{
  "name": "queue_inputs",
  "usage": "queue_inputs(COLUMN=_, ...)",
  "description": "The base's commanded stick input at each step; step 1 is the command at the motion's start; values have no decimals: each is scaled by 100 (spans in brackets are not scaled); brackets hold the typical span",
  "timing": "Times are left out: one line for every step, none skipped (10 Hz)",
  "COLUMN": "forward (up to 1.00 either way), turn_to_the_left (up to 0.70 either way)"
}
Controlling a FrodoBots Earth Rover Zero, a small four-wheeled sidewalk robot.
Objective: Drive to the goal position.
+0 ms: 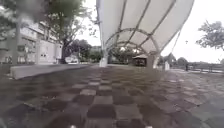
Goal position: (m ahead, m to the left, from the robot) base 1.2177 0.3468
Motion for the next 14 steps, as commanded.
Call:
queue_inputs(forward=85, turn_to_the_left=0)
queue_inputs(forward=85, turn_to_the_left=0)
queue_inputs(forward=85, turn_to_the_left=0)
queue_inputs(forward=85, turn_to_the_left=0)
queue_inputs(forward=85, turn_to_the_left=0)
queue_inputs(forward=85, turn_to_the_left=0)
queue_inputs(forward=85, turn_to_the_left=0)
queue_inputs(forward=85, turn_to_the_left=0)
queue_inputs(forward=85, turn_to_the_left=0)
queue_inputs(forward=85, turn_to_the_left=0)
queue_inputs(forward=85, turn_to_the_left=0)
queue_inputs(forward=85, turn_to_the_left=0)
queue_inputs(forward=85, turn_to_the_left=0)
queue_inputs(forward=85, turn_to_the_left=0)
